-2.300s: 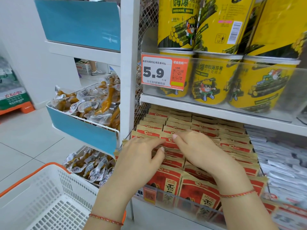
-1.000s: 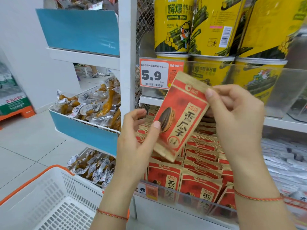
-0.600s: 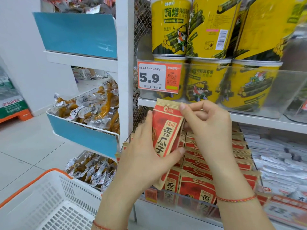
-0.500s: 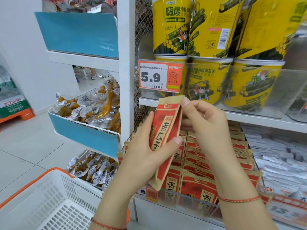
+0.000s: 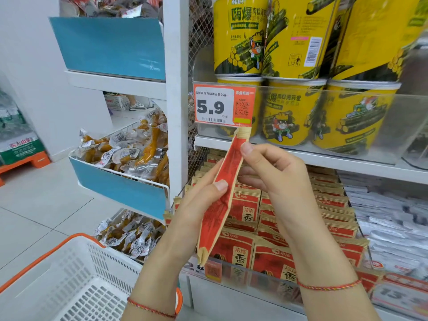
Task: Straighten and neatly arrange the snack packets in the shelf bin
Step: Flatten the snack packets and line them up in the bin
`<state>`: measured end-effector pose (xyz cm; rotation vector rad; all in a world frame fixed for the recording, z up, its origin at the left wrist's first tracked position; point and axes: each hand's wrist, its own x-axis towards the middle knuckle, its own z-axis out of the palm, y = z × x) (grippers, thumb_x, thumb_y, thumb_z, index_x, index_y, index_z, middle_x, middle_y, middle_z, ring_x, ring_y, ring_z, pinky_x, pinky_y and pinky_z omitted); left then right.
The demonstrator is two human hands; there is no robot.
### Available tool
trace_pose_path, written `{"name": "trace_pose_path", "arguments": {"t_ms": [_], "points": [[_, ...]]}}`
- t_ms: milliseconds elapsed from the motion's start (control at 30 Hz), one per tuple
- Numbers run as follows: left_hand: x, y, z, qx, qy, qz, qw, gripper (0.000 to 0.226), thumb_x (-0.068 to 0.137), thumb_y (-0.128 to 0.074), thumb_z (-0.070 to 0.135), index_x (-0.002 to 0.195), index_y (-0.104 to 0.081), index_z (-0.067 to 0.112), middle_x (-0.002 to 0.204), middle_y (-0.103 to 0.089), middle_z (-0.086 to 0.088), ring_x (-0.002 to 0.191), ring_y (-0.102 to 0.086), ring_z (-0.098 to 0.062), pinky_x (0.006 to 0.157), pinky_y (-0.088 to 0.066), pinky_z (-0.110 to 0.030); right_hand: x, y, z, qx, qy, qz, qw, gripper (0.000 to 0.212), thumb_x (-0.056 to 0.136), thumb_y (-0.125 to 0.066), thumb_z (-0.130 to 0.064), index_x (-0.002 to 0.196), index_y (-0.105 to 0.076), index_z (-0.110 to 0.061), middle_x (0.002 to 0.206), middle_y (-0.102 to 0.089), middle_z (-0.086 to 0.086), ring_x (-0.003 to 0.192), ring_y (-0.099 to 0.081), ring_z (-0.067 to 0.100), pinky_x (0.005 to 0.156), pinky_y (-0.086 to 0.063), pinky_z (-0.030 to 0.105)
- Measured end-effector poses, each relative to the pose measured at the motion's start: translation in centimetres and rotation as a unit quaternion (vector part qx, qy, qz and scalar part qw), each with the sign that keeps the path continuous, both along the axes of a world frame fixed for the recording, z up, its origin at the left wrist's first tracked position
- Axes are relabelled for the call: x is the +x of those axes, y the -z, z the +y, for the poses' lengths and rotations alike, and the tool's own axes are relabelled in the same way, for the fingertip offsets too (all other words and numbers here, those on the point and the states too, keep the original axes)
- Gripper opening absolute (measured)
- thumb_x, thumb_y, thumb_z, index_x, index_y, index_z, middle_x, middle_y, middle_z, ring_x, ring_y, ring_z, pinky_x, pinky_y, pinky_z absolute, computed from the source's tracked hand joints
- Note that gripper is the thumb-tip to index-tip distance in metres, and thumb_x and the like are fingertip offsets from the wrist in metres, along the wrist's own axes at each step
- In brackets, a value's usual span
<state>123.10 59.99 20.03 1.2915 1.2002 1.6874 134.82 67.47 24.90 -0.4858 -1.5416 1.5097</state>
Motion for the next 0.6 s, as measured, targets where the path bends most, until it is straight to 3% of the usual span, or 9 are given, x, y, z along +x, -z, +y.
{"name": "trace_pose_path", "arguments": {"t_ms": [67,200,300,400,600], "points": [[0.0,0.0,0.1,-0.020,-0.008,-0.008,1.000,0.043,0.074,-0.059,0.039,0.116,-0.066,0.042,0.104,-0.074,0.005,0.076,-0.069,-0.002,0.060,-0.052,-0.013,0.0,0.2,0.2,-0.001,0.007,-0.004,1.000,0.020,0.087,-0.064,-0.023,0.083,-0.071,-0.005,0.077,-0.072,0.010,0.069,-0.067,0.017,0.070,-0.058,0.026],[0.5,0.0,-0.4,-0.038,-0.091,-0.001,0.995,0.070,0.070,-0.068,0.051,0.137,-0.050,0.040,0.121,-0.068,0.007,0.108,-0.067,-0.010,0.085,-0.054,-0.028,0.2,0.7,0.6,0.009,-0.011,-0.049,0.999,0.027,0.081,-0.064,-0.033,0.088,-0.071,-0.008,0.086,-0.075,0.010,0.078,-0.071,0.024,0.077,-0.058,0.034],[0.4,-0.2,-0.5,0.001,-0.184,-0.052,0.982,0.078,0.068,-0.072,0.050,0.140,-0.047,0.036,0.112,-0.069,0.012,0.101,-0.069,-0.011,0.078,-0.056,-0.025,1.0,0.8,0.8,0.046,-0.067,-0.133,0.988,0.031,0.071,-0.064,-0.043,0.086,-0.072,-0.017,0.085,-0.075,0.000,0.075,-0.072,0.014,0.073,-0.058,0.028],[-0.1,-0.7,-0.5,0.044,-0.248,-0.121,0.960,0.062,0.074,-0.068,0.042,0.134,-0.053,0.033,0.108,-0.068,0.007,0.088,-0.068,-0.009,0.064,-0.052,-0.020,1.3,1.0,0.8,0.075,-0.144,-0.202,0.966,0.032,0.067,-0.068,-0.043,0.085,-0.073,-0.017,0.083,-0.074,0.003,0.076,-0.070,0.014,0.074,-0.058,0.029],[-0.5,-0.5,-0.7,0.057,-0.309,-0.152,0.937,0.080,0.065,-0.070,0.057,0.137,-0.052,0.026,0.121,-0.065,-0.004,0.109,-0.064,-0.019,0.084,-0.054,-0.032,1.0,1.2,0.6,0.097,-0.195,-0.226,0.950,0.023,0.065,-0.070,-0.040,0.080,-0.074,-0.022,0.080,-0.074,0.002,0.074,-0.069,0.012,0.070,-0.056,0.022]]}}
